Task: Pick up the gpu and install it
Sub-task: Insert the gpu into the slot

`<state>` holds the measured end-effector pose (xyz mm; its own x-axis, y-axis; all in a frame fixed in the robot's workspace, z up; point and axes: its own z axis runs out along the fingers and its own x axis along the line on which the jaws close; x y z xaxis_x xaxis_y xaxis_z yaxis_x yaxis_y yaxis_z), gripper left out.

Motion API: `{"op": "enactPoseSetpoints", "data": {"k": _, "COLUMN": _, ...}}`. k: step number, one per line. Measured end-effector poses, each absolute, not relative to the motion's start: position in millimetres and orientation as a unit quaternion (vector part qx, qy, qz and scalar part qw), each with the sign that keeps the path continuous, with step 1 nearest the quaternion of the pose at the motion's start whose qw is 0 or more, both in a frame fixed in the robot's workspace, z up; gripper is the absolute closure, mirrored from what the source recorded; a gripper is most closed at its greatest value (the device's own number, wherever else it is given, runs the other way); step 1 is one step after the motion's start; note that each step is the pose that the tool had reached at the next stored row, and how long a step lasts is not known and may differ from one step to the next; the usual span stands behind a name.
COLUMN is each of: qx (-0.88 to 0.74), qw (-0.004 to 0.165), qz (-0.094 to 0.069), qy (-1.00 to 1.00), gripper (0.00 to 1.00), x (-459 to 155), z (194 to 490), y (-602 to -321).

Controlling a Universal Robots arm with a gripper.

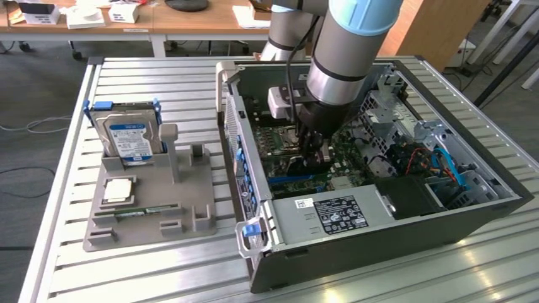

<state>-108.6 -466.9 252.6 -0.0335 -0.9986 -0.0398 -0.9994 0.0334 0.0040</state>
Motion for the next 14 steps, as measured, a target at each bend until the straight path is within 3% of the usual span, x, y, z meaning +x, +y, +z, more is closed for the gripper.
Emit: {"op": "enactPoseSetpoints", "data": {"k": 14, "qx": -0.695, "qw": 0.013, "qz": 0.015, "qy": 0.719, "gripper": 0.73, "x": -109.0, "z": 251.0, "y": -466.9}}
